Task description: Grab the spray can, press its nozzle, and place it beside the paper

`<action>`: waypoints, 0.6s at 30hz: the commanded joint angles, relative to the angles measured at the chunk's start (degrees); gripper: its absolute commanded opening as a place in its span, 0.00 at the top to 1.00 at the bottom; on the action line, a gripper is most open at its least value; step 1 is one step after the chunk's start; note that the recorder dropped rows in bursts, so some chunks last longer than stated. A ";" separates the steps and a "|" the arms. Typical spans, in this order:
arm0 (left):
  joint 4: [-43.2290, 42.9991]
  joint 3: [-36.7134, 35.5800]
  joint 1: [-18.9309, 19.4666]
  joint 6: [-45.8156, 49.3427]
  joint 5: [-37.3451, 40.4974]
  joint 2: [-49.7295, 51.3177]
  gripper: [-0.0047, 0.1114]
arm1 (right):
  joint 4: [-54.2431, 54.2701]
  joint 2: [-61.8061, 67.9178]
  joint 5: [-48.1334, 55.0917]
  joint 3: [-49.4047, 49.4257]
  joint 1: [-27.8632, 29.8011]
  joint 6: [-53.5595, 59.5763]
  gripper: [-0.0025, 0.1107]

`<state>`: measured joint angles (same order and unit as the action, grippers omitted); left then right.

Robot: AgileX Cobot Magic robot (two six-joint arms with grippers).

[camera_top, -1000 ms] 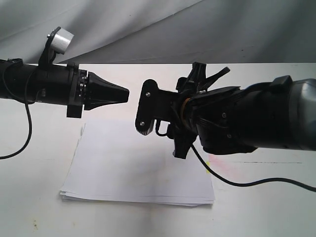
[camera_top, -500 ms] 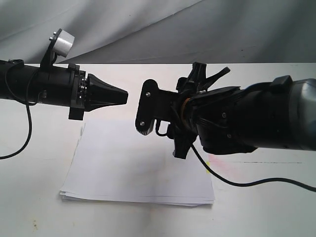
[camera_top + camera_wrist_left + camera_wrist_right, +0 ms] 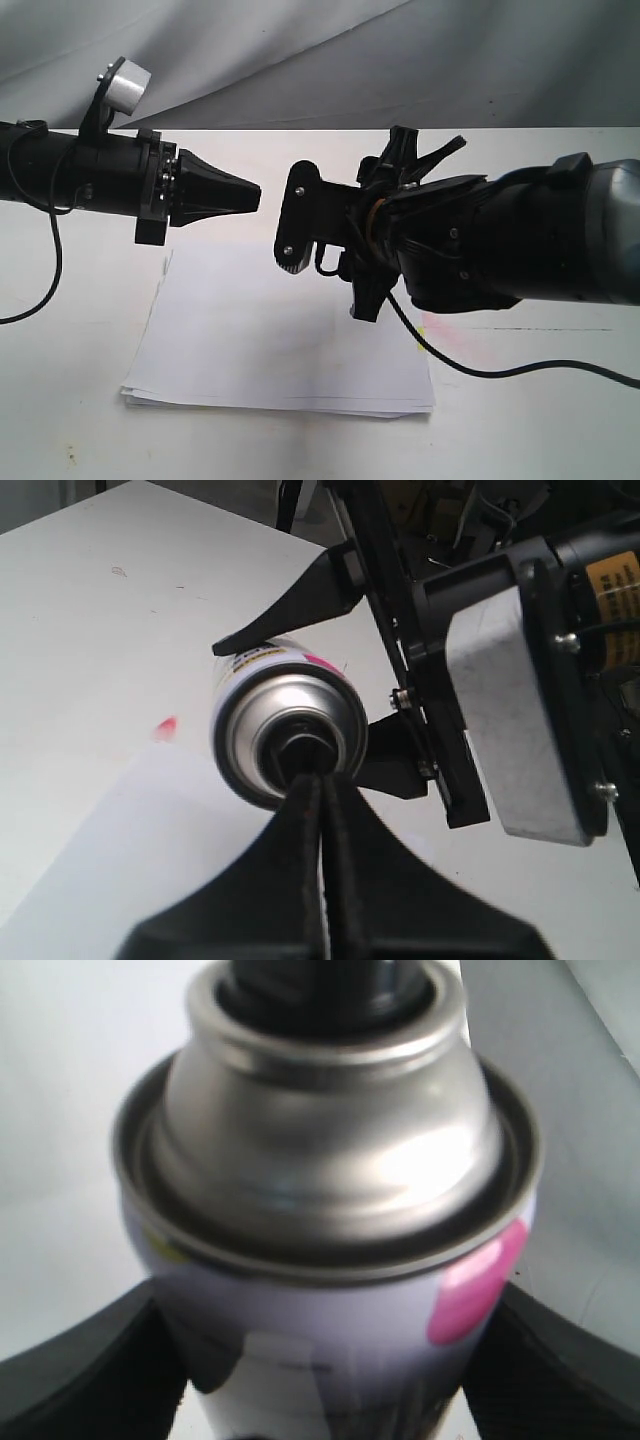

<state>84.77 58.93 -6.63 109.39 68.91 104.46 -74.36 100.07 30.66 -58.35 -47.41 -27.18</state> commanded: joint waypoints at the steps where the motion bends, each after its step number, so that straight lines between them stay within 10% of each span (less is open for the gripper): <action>1: 0.84 0.02 -0.28 0.49 0.37 -0.16 0.96 | -1.05 -0.57 -0.05 -0.49 -0.08 -0.28 0.98; 18: 3.35 0.02 -0.83 0.40 -0.14 1.16 0.96 | -1.05 -0.57 -0.05 -0.49 -0.08 -0.28 0.98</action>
<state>87.08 58.93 -6.63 109.62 68.96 105.00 -74.25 100.07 30.66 -58.35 -47.41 -27.18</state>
